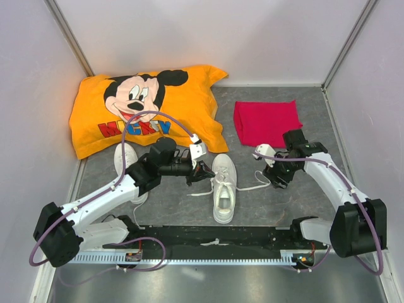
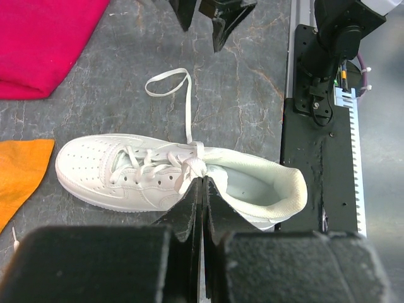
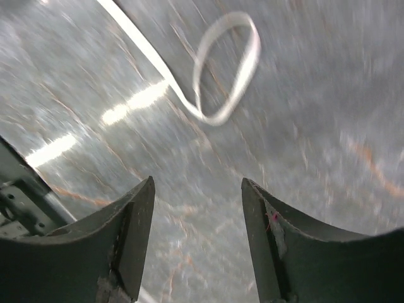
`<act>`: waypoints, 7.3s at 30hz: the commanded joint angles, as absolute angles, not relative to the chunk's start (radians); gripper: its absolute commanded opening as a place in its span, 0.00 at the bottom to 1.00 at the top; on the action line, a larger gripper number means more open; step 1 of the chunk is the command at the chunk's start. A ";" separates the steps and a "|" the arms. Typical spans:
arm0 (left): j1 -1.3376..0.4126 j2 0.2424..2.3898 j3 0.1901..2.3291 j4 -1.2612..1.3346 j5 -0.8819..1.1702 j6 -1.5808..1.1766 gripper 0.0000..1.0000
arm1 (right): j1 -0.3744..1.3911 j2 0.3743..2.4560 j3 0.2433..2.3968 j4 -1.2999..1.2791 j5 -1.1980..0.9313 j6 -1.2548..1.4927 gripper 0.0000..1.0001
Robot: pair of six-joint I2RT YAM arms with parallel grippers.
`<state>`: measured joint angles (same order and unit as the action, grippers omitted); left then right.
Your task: Tie the shoes
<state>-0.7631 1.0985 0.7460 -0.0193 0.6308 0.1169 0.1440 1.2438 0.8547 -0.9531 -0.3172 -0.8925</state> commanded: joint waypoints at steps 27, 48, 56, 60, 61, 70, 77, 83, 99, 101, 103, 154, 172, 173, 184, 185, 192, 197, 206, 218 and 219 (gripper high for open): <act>-0.746 1.106 0.772 0.018 0.664 0.089 0.02 | 0.321 1.433 0.689 -0.663 -0.344 -0.968 0.19; -0.747 1.054 0.767 0.023 0.755 0.167 0.01 | 0.446 1.450 1.250 -0.454 -0.759 -0.249 0.00; -0.747 1.046 0.755 0.025 0.767 0.181 0.01 | 0.653 1.584 1.310 -0.158 -0.707 0.046 0.04; -0.747 1.043 0.749 0.026 0.743 0.170 0.01 | 0.658 1.621 1.356 -0.242 -0.723 0.028 0.62; -0.747 1.040 0.747 0.028 0.736 0.164 0.02 | 0.652 1.612 1.361 -0.306 -0.719 0.006 0.64; -0.746 1.042 0.718 0.064 0.723 0.155 0.02 | 0.517 1.425 1.281 -0.625 -0.845 -0.185 0.68; -0.744 1.055 0.724 0.069 0.719 0.161 0.02 | 0.520 1.339 1.184 -0.646 -0.975 -0.147 0.68; -0.744 1.068 0.726 0.074 0.718 0.166 0.02 | 0.554 1.345 1.157 -0.637 -1.023 -0.117 0.65; -0.744 1.089 0.729 0.091 0.729 0.163 0.02 | 0.581 1.393 1.108 -0.532 -1.003 -0.041 0.44; -0.744 1.089 0.727 0.091 0.735 0.164 0.02 | 0.580 1.394 1.111 -0.528 -1.003 -0.037 0.38; -0.744 1.089 0.723 0.091 0.738 0.167 0.02 | 0.581 1.391 1.112 -0.520 -1.003 -0.032 0.21; -0.528 1.802 1.029 -0.666 0.594 1.542 0.49 | 0.581 1.361 1.097 -0.641 -0.851 -0.130 0.00; -0.411 1.232 1.196 -0.894 0.781 1.186 0.01 | 0.581 1.350 1.063 -0.600 -0.753 -0.133 0.00; -0.411 1.203 1.198 -0.891 0.787 1.166 0.02 | 0.581 1.345 1.062 -0.598 -0.749 -0.136 0.00; -0.411 0.970 1.166 -0.820 0.759 0.903 0.01 | 0.580 1.328 1.057 -0.574 -0.727 -0.132 0.00; -0.413 0.959 1.157 -0.848 0.767 0.913 0.02 | 0.581 1.330 1.060 -0.572 -0.727 -0.133 0.00; -0.419 0.954 1.155 -1.198 0.845 1.155 0.02 | 0.580 1.338 1.071 -0.572 -0.719 -0.144 0.00; -0.546 0.997 1.207 -1.285 0.937 1.183 0.02 | 0.577 1.350 1.071 -0.571 -0.712 -0.152 0.00; -0.873 1.178 1.258 -1.126 0.957 1.066 0.02 | 0.575 1.353 1.089 -0.558 -0.721 -0.150 0.00; -1.129 1.436 1.359 -0.593 0.890 0.763 0.02 | 0.574 1.367 1.098 -0.541 -0.758 -0.161 0.00; -1.141 1.446 1.350 -0.544 0.879 0.734 0.01 | 0.574 1.367 1.098 -0.541 -0.764 -0.164 0.00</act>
<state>-1.1015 1.4120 1.3273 -0.8211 0.9058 0.9077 0.5777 1.3609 1.0592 -0.5755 -0.7246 -0.1410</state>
